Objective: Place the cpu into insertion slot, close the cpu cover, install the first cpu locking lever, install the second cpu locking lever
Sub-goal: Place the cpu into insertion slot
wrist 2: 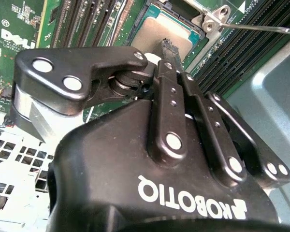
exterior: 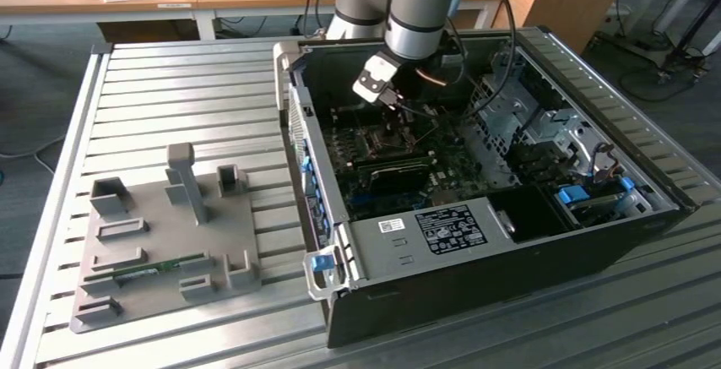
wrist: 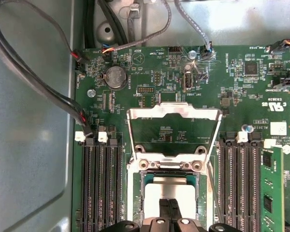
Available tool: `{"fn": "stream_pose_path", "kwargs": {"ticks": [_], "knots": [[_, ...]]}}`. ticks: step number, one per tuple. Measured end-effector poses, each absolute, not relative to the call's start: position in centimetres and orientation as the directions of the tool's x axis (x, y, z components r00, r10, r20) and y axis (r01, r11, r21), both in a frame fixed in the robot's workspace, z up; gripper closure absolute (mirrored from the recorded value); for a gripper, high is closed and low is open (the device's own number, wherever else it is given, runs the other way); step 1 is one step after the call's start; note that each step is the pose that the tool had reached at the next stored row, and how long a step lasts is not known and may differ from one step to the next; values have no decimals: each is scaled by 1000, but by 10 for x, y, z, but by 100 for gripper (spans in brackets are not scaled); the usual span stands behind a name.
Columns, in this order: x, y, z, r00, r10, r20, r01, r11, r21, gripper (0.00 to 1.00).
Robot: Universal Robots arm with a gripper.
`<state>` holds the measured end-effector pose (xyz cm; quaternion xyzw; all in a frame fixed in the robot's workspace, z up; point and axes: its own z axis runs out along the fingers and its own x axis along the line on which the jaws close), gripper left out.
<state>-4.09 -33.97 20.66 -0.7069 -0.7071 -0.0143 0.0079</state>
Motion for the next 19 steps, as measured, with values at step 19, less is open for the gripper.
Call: {"fn": "stream_pose_path", "kwargs": {"ticks": [19], "knots": [[-42, -340, 199, -1, 999, 32, 1000, 1, 10, 89]]}}
